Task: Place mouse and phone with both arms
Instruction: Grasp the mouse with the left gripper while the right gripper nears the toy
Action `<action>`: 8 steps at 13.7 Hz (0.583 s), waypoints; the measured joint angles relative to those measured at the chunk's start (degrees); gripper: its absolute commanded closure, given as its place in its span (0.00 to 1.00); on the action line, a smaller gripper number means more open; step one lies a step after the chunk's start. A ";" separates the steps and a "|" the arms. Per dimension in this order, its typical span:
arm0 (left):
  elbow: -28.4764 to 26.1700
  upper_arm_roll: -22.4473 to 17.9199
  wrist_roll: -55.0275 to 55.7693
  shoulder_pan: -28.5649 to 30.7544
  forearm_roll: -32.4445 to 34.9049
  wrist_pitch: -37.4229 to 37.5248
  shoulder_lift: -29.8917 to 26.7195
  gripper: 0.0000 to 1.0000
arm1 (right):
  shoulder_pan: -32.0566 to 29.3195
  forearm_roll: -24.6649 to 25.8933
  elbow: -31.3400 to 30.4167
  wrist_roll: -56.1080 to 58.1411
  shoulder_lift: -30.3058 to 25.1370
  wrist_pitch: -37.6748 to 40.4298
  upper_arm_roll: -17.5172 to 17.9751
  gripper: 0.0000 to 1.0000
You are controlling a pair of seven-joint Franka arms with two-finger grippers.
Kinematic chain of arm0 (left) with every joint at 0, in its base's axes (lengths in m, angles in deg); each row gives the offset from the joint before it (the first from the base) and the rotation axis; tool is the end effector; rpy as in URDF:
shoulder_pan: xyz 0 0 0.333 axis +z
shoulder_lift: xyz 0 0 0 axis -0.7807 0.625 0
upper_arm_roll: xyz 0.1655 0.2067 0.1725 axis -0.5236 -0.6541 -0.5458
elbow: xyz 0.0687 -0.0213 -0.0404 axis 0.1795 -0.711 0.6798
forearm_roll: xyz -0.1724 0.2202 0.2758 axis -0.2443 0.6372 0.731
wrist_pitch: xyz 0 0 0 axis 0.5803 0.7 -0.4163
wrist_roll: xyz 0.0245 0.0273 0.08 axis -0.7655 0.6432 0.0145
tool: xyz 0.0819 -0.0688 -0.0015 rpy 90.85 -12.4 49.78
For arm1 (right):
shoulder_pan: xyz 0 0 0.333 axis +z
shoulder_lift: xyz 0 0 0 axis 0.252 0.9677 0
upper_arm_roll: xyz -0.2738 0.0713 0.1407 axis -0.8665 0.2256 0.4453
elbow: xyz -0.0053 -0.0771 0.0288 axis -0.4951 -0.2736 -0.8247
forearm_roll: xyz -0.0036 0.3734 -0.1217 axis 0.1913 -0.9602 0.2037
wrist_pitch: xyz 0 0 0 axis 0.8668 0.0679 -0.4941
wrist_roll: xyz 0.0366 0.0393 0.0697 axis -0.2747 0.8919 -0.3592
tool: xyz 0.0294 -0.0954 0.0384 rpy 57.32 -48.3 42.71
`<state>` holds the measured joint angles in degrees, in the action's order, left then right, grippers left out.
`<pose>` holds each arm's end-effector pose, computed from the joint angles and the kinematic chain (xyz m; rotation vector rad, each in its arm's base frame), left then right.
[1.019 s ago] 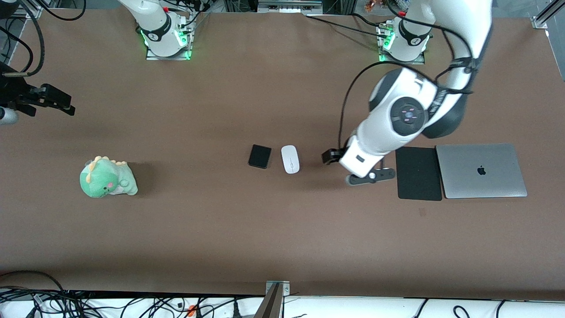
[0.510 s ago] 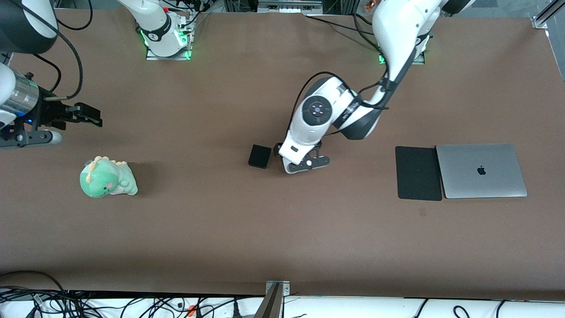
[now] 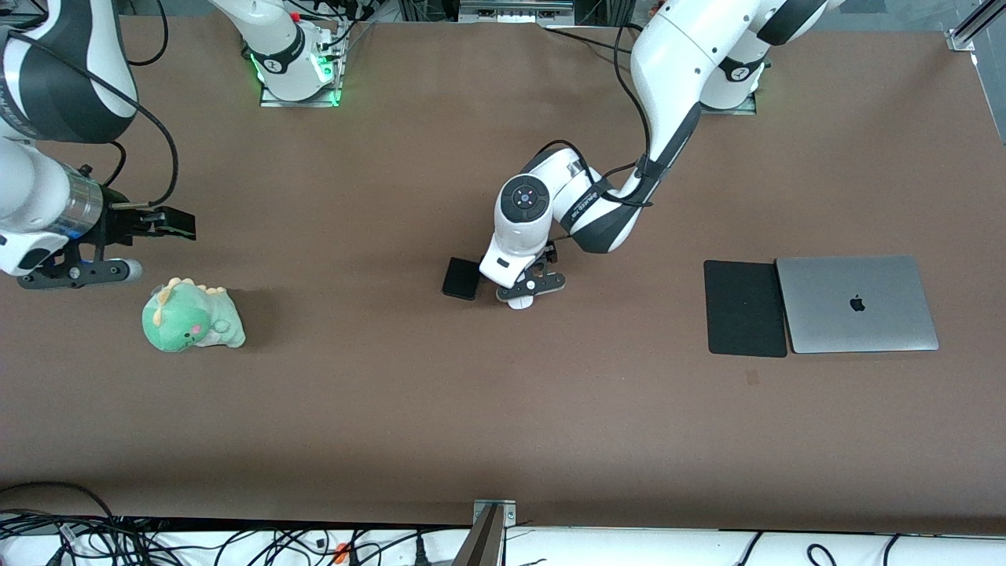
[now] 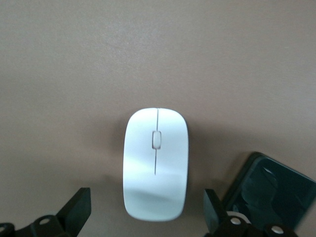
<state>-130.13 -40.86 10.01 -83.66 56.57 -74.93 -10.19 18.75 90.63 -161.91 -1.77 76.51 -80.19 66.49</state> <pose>0.5254 -0.4891 0.2039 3.1056 0.4245 -0.0800 0.6095 0.0332 0.5031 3.0683 0.1885 -0.2896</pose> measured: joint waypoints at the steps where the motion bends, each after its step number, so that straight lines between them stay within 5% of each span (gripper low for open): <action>1: 0.02 0.00 1.28 -0.35 1.06 -0.38 0.69 0.00 | 0.32 0.00 0.00 -0.10 0.28 -0.40 0.00 0.00; 8: 0.09 -0.32 3.89 -1.10 1.85 -0.82 1.87 0.00 | 0.64 -9.84 -0.01 -6.80 4.53 -2.47 -0.02 0.00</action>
<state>-130.05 -41.19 13.90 -84.76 58.42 -75.75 -8.32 19.39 80.79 -161.91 -8.57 81.05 -82.66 66.48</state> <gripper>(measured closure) 0.000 0.000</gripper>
